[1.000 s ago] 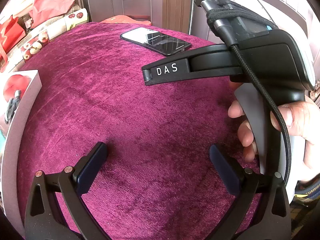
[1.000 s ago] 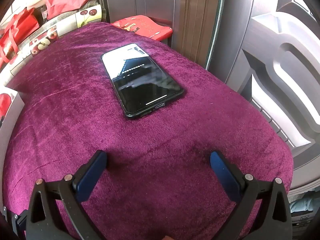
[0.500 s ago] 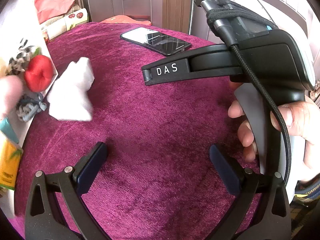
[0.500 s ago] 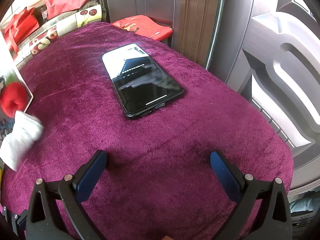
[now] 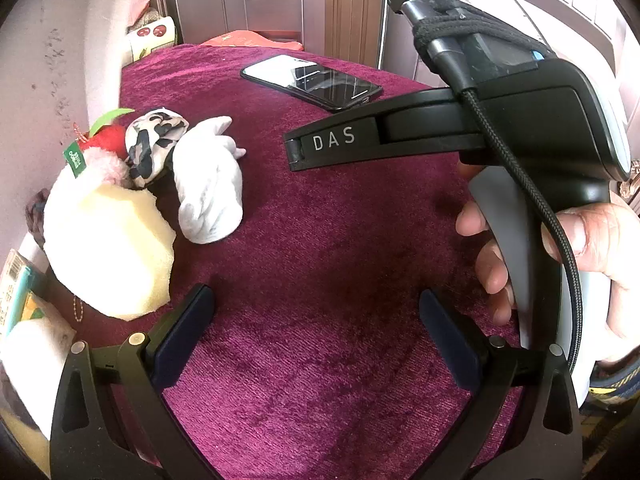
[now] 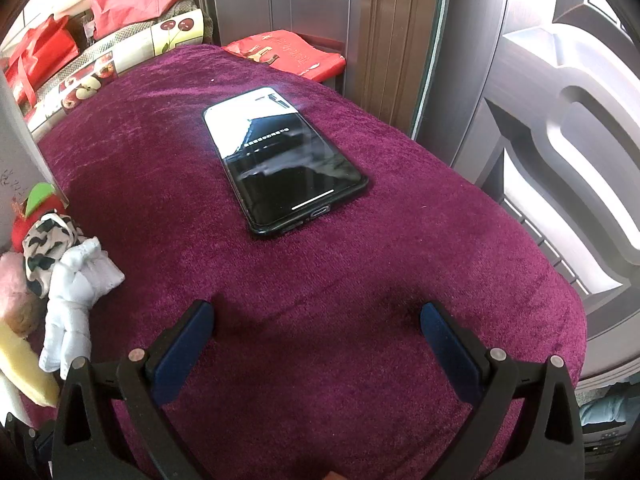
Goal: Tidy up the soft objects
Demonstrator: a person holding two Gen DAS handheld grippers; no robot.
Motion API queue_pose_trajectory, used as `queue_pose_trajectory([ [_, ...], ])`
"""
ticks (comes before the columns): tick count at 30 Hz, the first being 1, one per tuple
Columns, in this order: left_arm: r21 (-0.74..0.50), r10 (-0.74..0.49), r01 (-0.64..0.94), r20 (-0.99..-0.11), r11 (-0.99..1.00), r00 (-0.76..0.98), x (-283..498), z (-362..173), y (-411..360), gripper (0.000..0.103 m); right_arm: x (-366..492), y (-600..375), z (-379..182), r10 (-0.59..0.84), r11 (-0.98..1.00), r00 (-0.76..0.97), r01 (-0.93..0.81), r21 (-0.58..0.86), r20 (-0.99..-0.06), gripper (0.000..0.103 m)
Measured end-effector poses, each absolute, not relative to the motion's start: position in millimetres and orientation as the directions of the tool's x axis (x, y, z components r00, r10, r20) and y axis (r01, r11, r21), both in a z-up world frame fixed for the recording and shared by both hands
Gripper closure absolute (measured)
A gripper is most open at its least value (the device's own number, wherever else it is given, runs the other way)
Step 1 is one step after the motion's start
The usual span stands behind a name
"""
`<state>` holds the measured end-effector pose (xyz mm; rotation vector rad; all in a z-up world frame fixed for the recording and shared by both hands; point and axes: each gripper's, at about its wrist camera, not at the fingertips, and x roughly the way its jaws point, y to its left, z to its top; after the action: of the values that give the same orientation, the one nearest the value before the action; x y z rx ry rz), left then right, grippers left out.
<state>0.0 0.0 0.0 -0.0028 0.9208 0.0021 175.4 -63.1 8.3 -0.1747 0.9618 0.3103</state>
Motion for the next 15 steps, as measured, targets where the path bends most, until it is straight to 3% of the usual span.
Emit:
queue_pose_trajectory([
  [15, -0.001, 0.001, -0.003, -0.796, 1.0, 0.605, 0.0, 0.0, 0.0, 0.001, 176.2, -61.9, 9.0, 0.182, 0.942, 0.532, -0.335, -0.009, -0.827, 0.0],
])
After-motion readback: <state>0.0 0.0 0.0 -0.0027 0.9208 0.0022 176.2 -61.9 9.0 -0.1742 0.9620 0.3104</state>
